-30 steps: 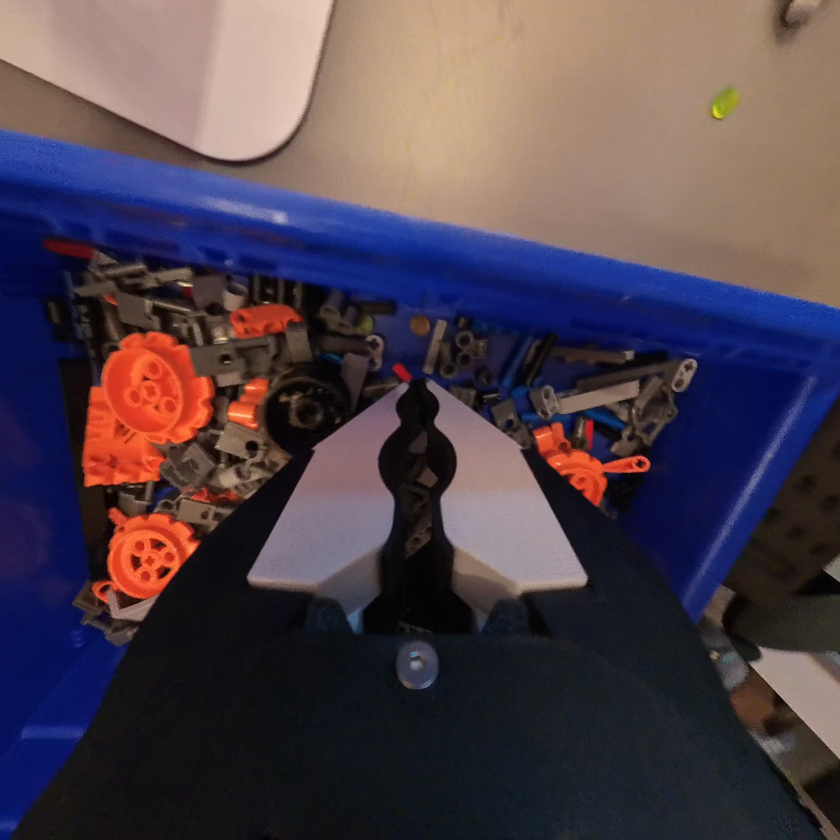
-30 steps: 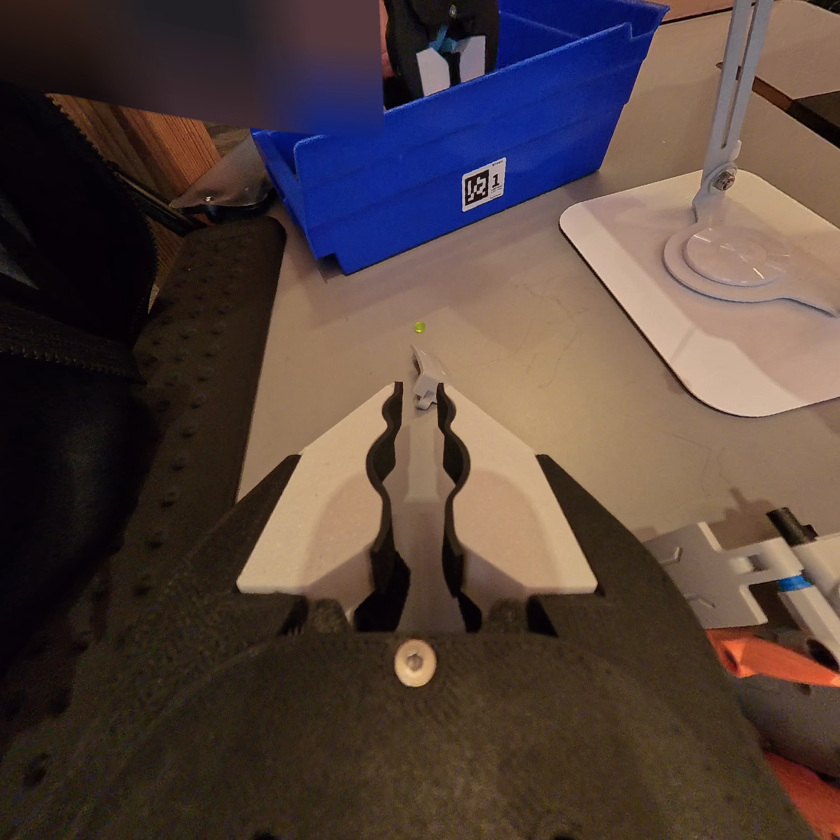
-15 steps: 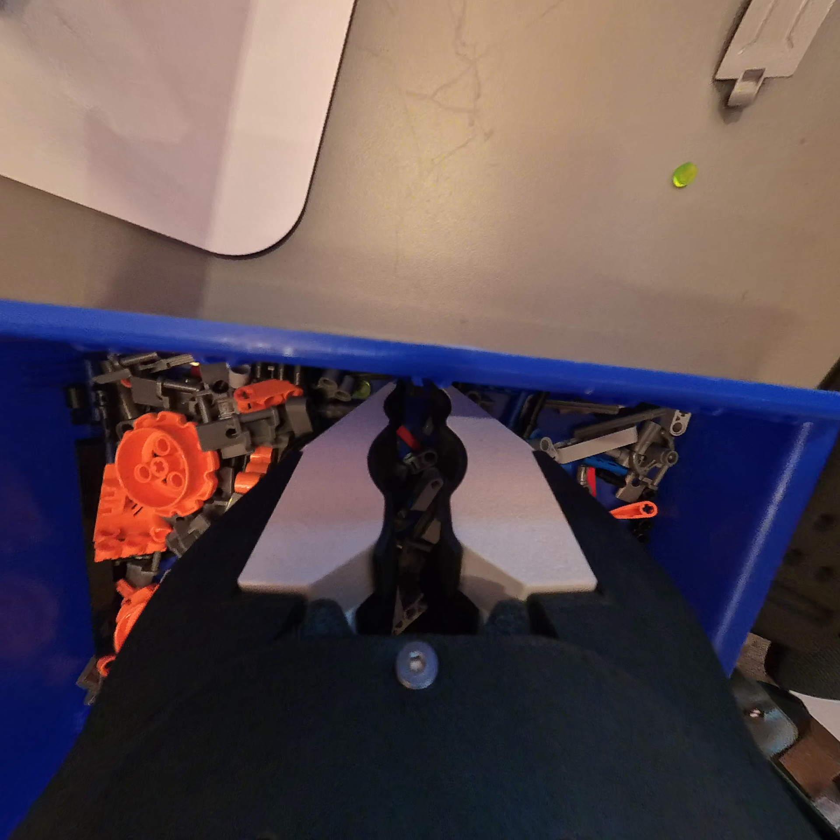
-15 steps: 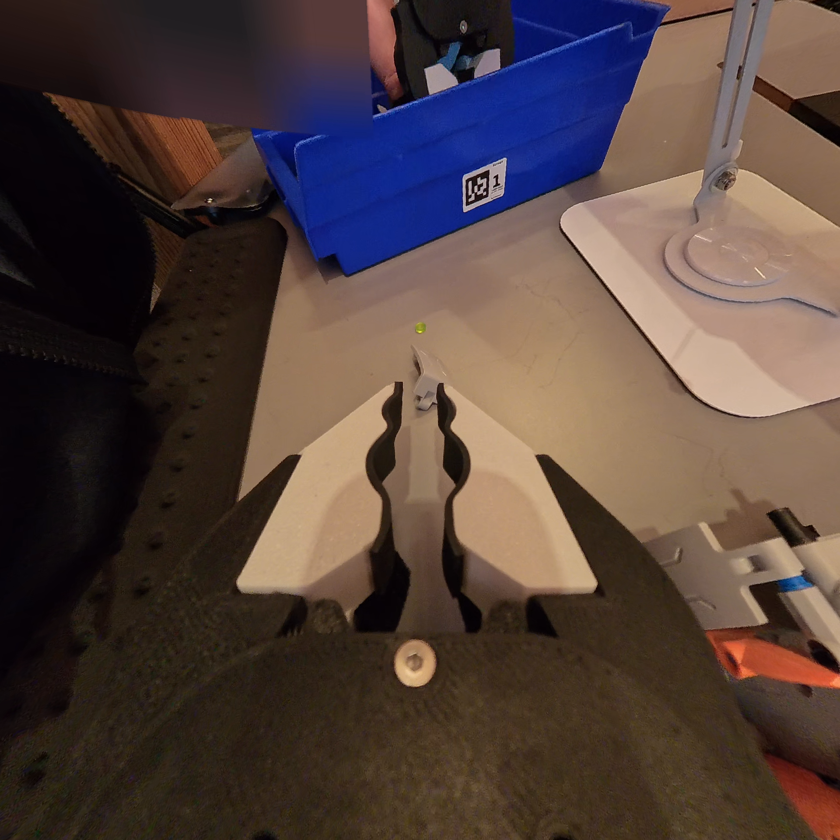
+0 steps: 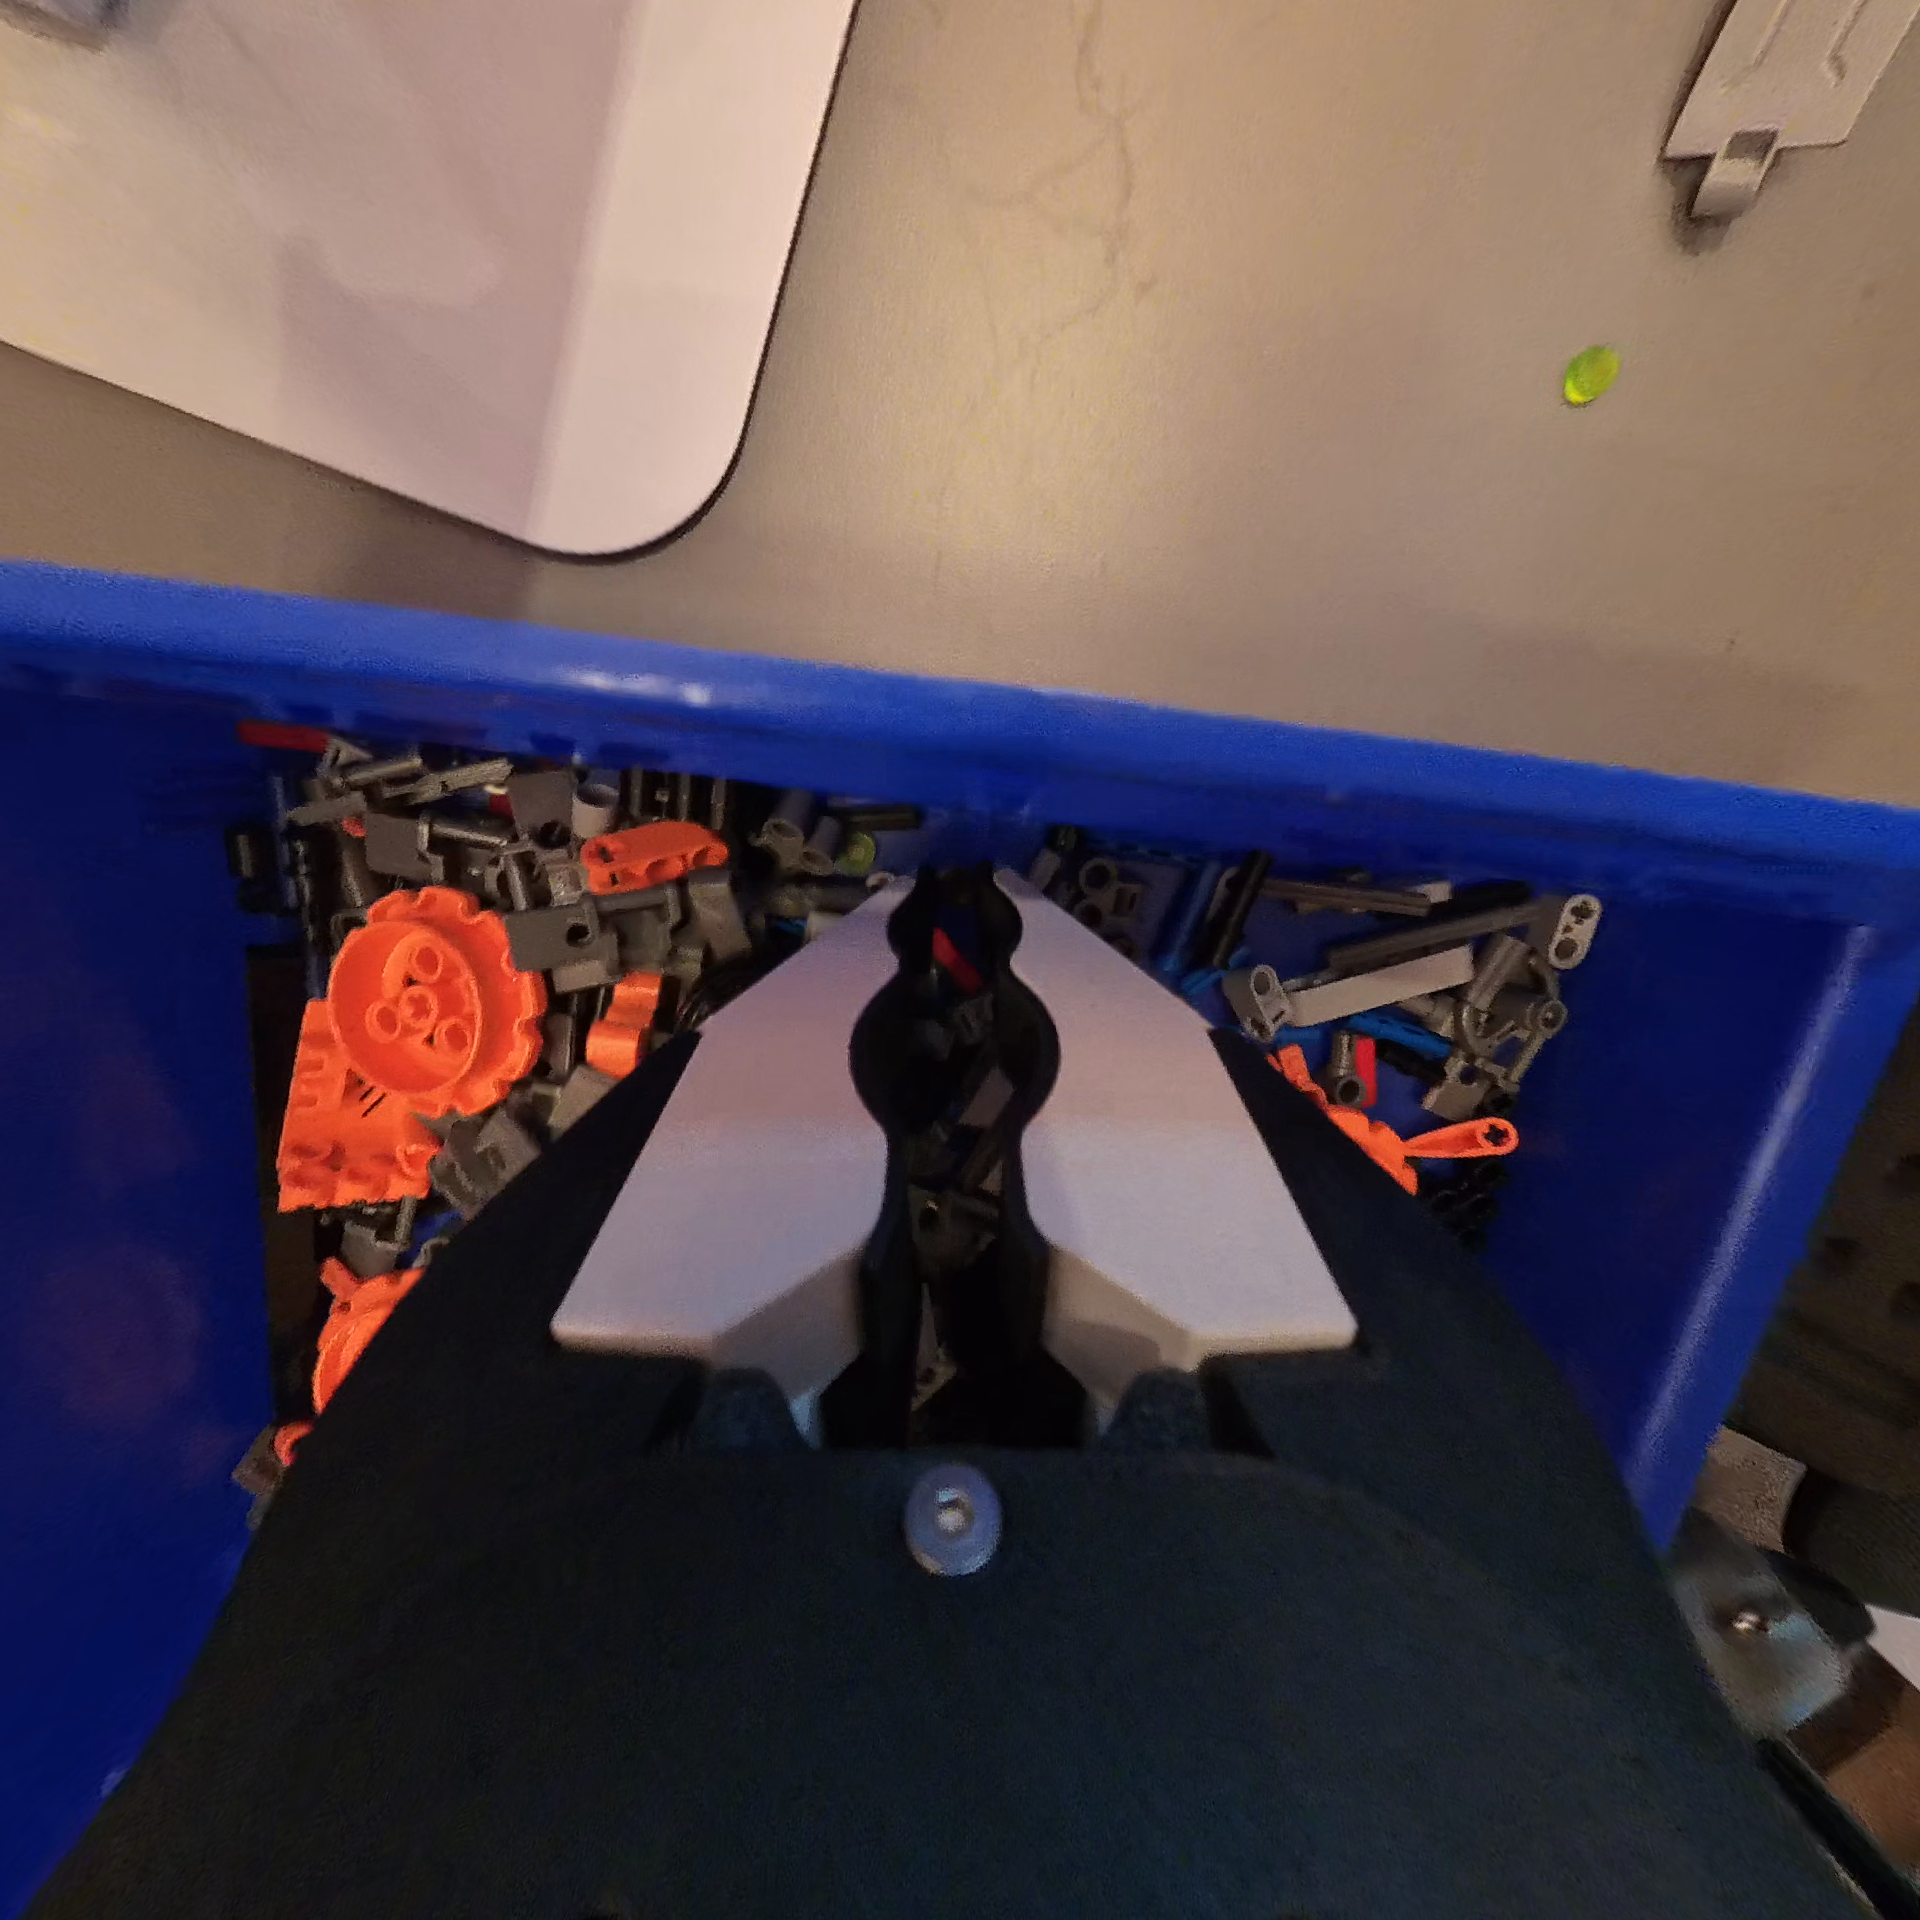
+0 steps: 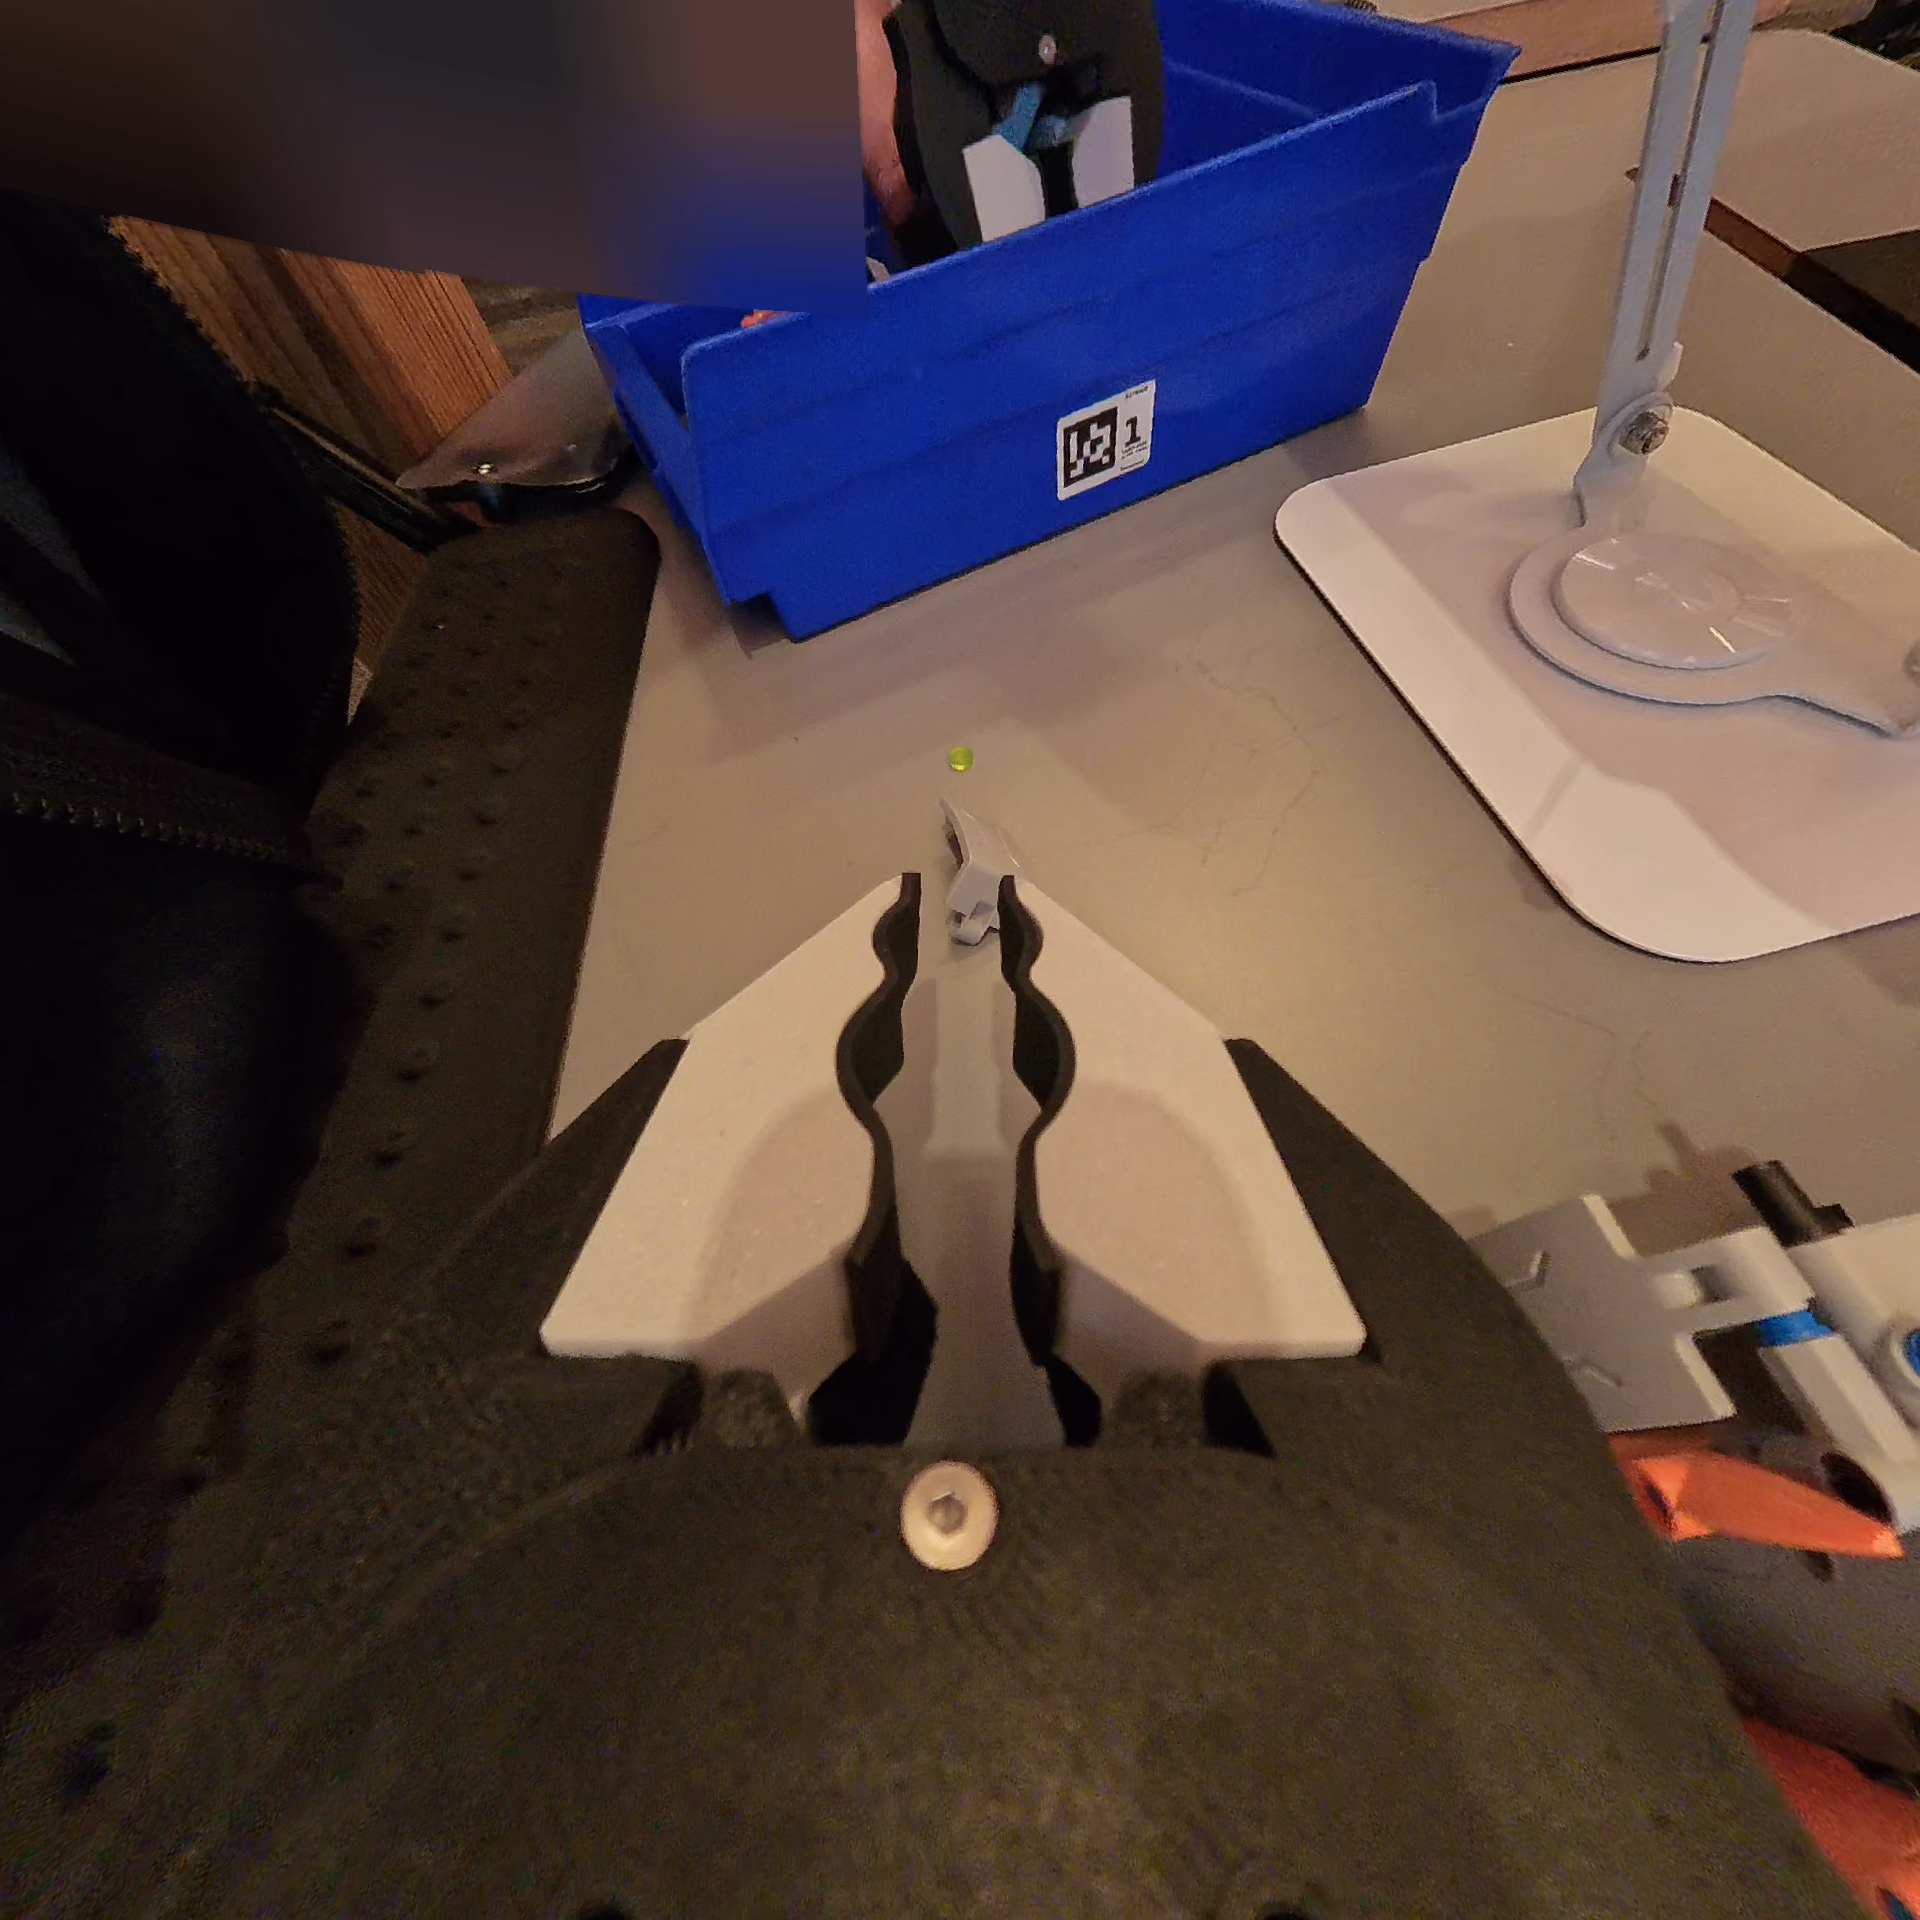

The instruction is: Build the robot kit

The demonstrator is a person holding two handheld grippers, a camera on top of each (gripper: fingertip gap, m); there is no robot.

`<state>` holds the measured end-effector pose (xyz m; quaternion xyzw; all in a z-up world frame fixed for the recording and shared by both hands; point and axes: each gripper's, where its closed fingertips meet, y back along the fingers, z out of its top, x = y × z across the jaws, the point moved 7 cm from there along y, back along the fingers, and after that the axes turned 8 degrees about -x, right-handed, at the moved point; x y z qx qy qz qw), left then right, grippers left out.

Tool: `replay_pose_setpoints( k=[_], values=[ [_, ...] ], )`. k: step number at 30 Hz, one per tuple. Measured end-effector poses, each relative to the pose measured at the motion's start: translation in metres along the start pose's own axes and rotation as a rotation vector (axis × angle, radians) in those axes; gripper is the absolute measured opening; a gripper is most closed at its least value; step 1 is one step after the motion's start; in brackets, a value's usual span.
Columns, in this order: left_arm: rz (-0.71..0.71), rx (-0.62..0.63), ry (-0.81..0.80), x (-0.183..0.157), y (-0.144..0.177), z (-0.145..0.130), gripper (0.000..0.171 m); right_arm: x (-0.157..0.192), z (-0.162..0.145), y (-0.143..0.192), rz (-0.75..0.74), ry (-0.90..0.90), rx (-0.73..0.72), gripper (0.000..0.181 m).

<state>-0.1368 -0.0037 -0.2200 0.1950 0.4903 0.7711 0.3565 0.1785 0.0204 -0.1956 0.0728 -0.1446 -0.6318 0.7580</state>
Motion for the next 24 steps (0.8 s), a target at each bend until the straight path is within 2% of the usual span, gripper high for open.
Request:
replay_pose_setpoints(
  k=[7,11,13,16,20,24],
  values=[
    [0.016,-0.121,-0.005,-0.03,0.053,0.019,0.006,0.001,0.002,0.001,-0.002,0.005,-0.006,0.013],
    [0.006,-0.181,-0.09,-0.078,0.084,0.043,0.006,0.002,0.005,0.003,-0.004,0.017,-0.015,0.013],
    [-0.016,-0.199,-0.142,-0.107,0.088,0.051,0.006,0.003,0.007,0.003,-0.002,0.02,-0.02,0.013],
    [-0.031,-0.218,-0.171,-0.138,0.079,0.055,0.006,0.005,0.009,0.004,0.001,0.027,-0.028,0.013],
    [-0.039,-0.202,-0.154,-0.163,0.039,0.056,0.006,0.006,0.01,0.005,0.006,0.022,-0.032,0.013],
    [-0.022,-0.166,-0.161,-0.171,0.01,0.064,0.006,0.008,0.012,0.005,0.011,0.03,-0.036,0.013]
  ],
)
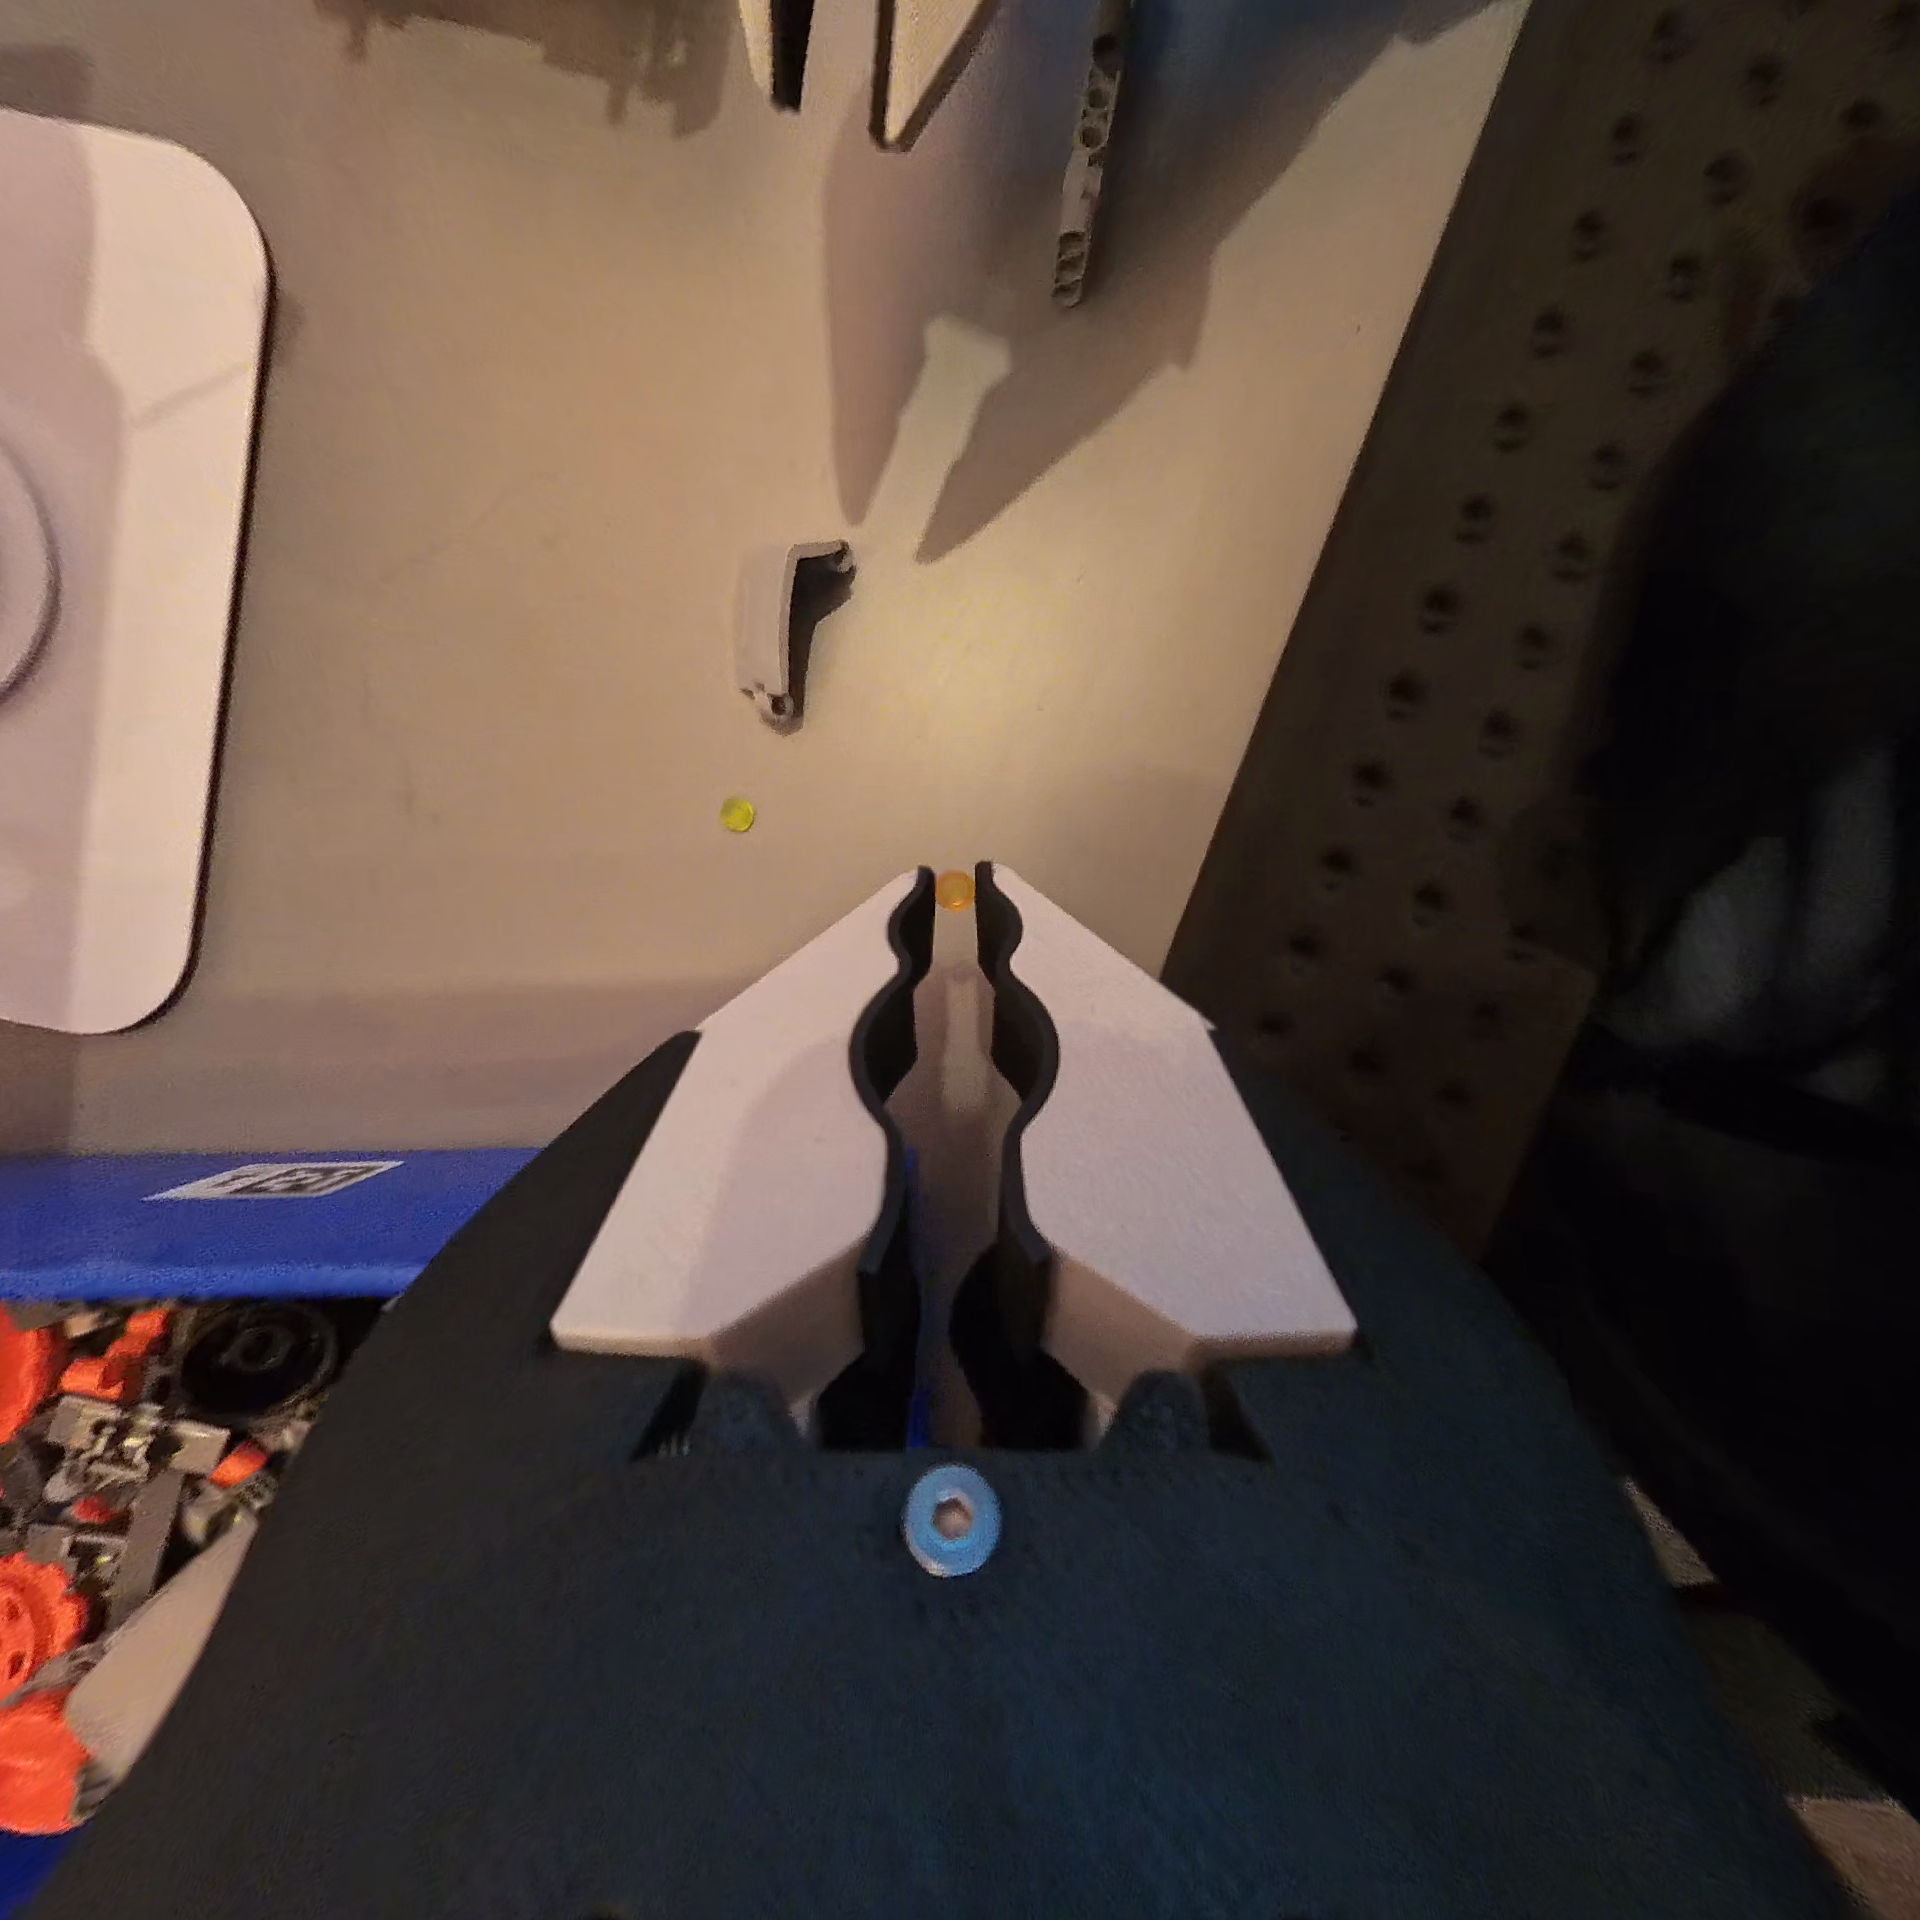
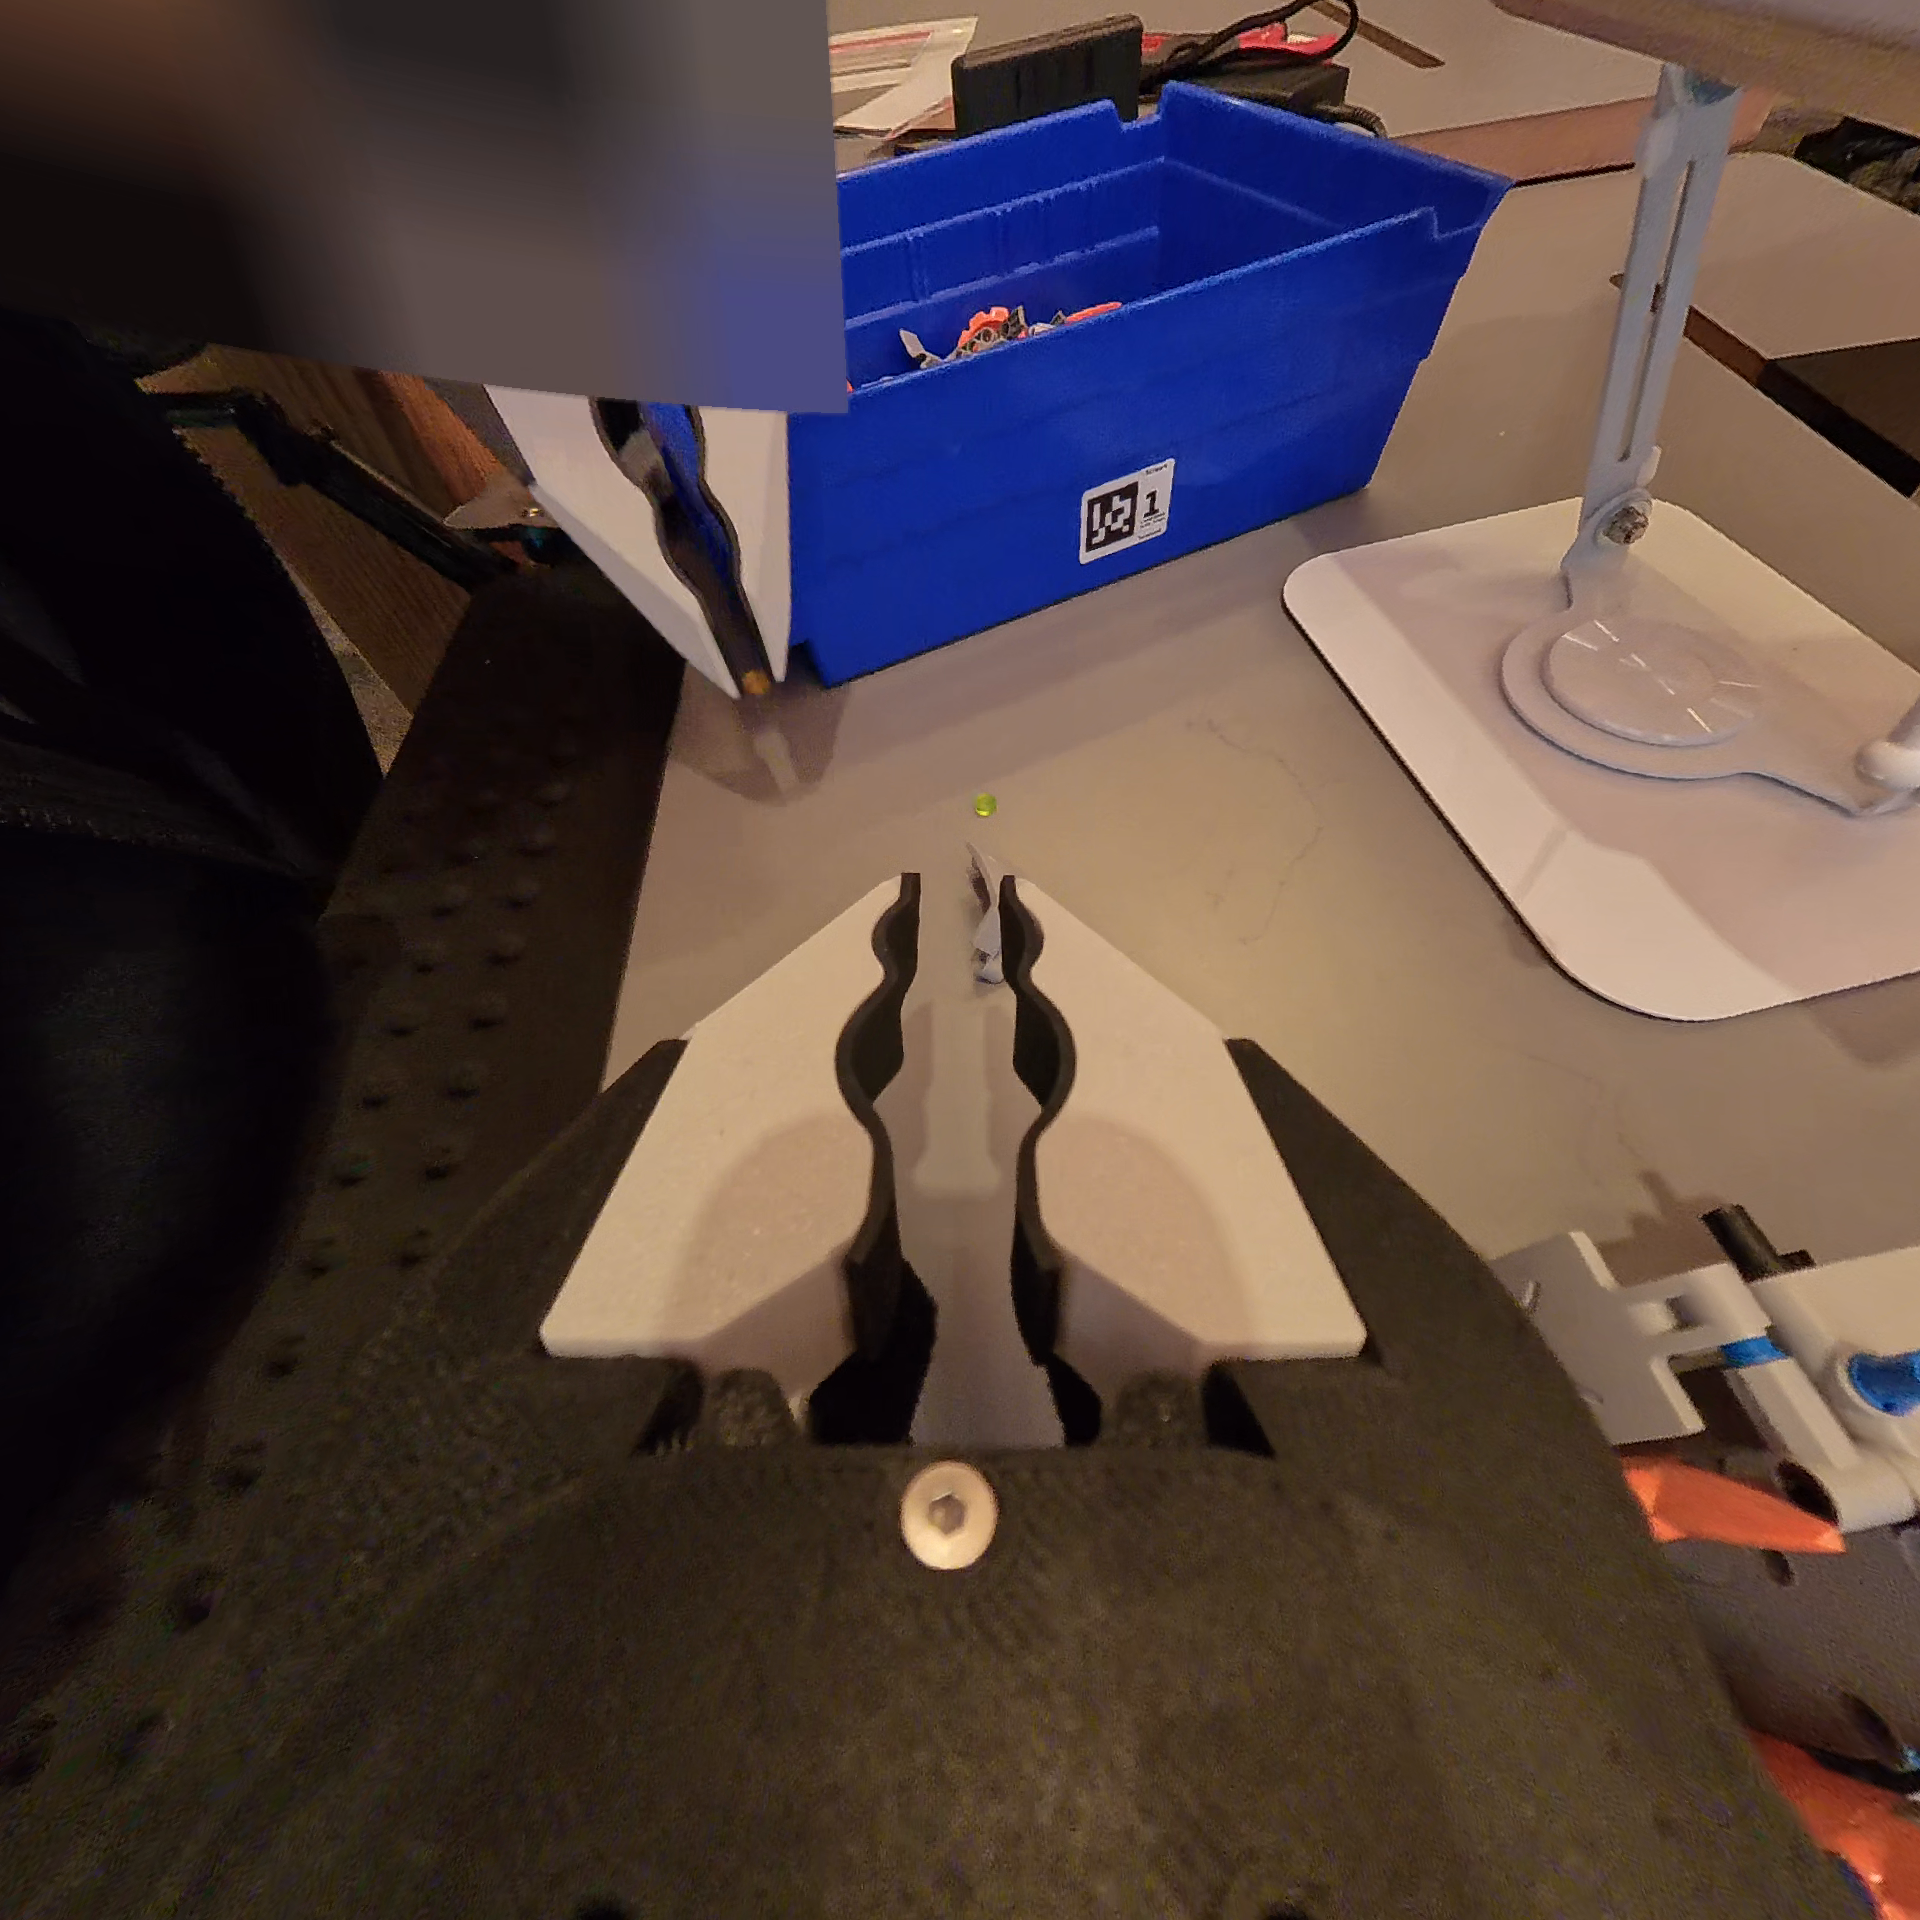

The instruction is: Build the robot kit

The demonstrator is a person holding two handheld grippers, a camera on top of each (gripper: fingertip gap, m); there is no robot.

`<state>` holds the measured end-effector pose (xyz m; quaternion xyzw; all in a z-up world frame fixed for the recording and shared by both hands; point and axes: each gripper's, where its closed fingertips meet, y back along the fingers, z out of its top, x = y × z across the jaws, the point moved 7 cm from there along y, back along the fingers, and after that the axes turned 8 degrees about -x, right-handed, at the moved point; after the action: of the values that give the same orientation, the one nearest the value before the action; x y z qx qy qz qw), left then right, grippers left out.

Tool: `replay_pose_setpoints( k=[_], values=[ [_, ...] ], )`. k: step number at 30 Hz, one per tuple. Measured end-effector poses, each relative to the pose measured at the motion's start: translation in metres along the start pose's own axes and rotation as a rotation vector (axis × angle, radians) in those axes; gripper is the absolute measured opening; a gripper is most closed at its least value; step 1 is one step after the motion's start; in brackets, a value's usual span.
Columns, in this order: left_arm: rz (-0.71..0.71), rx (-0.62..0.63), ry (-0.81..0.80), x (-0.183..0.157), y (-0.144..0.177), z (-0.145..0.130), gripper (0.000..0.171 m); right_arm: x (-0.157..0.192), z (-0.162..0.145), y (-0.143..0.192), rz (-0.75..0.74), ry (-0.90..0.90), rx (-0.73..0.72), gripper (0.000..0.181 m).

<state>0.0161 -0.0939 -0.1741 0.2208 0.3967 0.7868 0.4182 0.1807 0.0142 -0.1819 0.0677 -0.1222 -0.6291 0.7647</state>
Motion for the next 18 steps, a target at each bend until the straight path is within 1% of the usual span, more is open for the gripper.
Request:
replay_pose_setpoints(
  k=[3,5,6,8,10,12,13,15,18],
  values=[
    [0.065,0.028,0.007,-0.001,-0.018,0.001,0.006,0.001,0.001,0.001,0.002,0.001,-0.003,0.013],
    [0.133,0.058,-0.054,-0.003,-0.027,-0.001,0.006,0.001,0.001,0.001,0.005,-0.002,-0.006,0.013],
    [0.146,0.081,-0.064,-0.005,-0.03,-0.003,0.006,0.001,0.001,0.001,0.006,-0.004,-0.007,0.013],
    [0.181,0.086,-0.089,-0.005,-0.032,-0.004,0.006,0.001,0.001,0.001,0.009,-0.005,-0.007,0.013],
    [0.199,0.075,-0.088,-0.003,-0.031,-0.003,0.012,0.001,0.001,0.001,0.01,-0.006,-0.007,0.013],
    [0.202,0.051,-0.096,-0.003,-0.029,-0.003,0.014,0.001,0.001,0.001,0.009,-0.004,-0.007,0.013],
    [0.204,0.046,-0.092,-0.002,-0.028,-0.003,0.018,0.001,0.001,0.002,0.007,-0.004,-0.007,0.013],
    [0.194,0.022,-0.12,-0.005,-0.025,-0.002,0.019,0.0,0.001,0.002,0.004,-0.004,-0.007,0.013],
    [0.185,-0.049,-0.161,-0.008,-0.005,0.001,0.018,-0.001,0.001,0.003,0.001,-0.007,-0.009,0.013]
  ],
)
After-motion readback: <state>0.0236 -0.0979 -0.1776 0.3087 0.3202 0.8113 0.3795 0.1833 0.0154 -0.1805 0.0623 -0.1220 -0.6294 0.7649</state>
